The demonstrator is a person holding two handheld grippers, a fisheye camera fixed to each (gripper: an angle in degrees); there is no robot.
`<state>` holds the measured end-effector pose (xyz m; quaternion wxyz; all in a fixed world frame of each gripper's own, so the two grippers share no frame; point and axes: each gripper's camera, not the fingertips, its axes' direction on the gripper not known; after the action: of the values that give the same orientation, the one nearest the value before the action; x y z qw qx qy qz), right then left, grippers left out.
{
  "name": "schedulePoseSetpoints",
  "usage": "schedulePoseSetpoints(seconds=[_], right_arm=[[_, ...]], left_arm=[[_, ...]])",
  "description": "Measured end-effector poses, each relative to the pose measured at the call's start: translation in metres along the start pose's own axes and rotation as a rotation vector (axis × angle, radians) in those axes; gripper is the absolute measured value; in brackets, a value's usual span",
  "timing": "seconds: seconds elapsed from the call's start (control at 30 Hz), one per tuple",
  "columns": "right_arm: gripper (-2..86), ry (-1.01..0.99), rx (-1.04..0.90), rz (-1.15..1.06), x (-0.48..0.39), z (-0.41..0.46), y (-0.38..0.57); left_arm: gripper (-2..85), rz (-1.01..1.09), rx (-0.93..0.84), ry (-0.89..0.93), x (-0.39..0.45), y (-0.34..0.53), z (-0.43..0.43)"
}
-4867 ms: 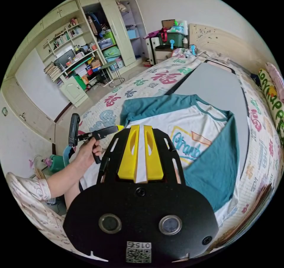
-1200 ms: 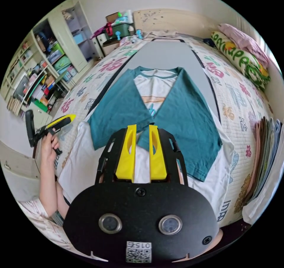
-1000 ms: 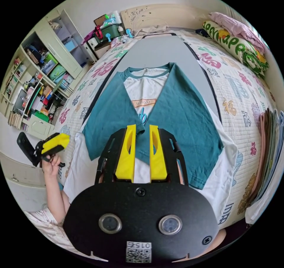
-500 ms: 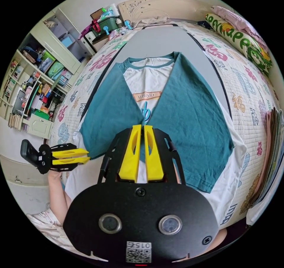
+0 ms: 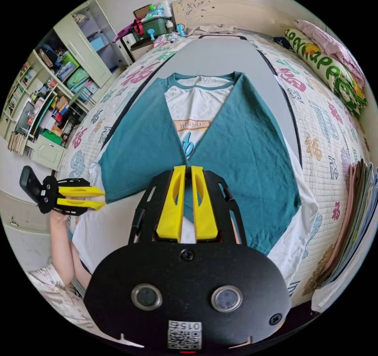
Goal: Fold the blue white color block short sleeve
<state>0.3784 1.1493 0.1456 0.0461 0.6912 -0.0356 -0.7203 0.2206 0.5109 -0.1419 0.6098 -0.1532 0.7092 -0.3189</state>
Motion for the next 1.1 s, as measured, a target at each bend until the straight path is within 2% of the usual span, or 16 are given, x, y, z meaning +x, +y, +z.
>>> schedulePoseSetpoints(seconds=[0.1, 0.17, 0.3, 0.4, 0.53, 0.67, 0.83, 0.9, 0.93, 1.03, 1.1], right_arm=[[4.0, -0.035, 0.096, -0.034, 0.002, -0.028, -0.002], [4.4, -0.043, 0.165, -0.045, 0.010, -0.049, -0.009], [6.7, -0.003, 0.200, -0.066, 0.016, -0.068, -0.033], [8.3, 0.045, 0.220, -0.083, 0.011, -0.076, -0.063], [10.2, 0.018, 0.212, -0.057, -0.003, -0.077, -0.109], [12.0, -0.033, 0.192, 0.012, -0.019, -0.071, -0.148], [13.1, -0.036, 0.130, 0.005, -0.047, -0.061, -0.176], [12.2, -0.031, 0.096, 0.000, -0.057, -0.061, -0.181], [8.8, -0.022, 0.068, 0.005, -0.062, -0.062, -0.183], [0.7, -0.041, 0.019, 0.010, -0.070, -0.073, -0.183], [-0.1, -0.052, 0.007, 0.023, -0.073, -0.086, -0.179]], left_arm=[[6.5, -0.084, 0.069, 0.029, -0.025, 0.024, -0.023], [7.0, -0.205, 0.201, -0.012, -0.048, 0.046, -0.049], [9.1, -0.422, 0.352, -0.065, -0.091, 0.062, -0.070], [10.0, -0.468, 0.346, -0.101, -0.128, 0.037, -0.071], [10.8, -0.495, 0.273, -0.177, -0.199, -0.046, -0.064], [12.2, -0.634, 0.227, -0.108, -0.287, -0.103, -0.029], [12.5, -0.638, 0.123, -0.194, -0.321, -0.147, 0.012], [11.8, -0.622, 0.097, -0.204, -0.324, -0.156, 0.026], [10.6, -0.614, 0.098, -0.217, -0.325, -0.160, 0.029], [4.6, -0.648, 0.101, -0.216, -0.337, -0.163, 0.024], [0.9, -0.642, 0.087, -0.175, -0.344, -0.165, 0.023]])
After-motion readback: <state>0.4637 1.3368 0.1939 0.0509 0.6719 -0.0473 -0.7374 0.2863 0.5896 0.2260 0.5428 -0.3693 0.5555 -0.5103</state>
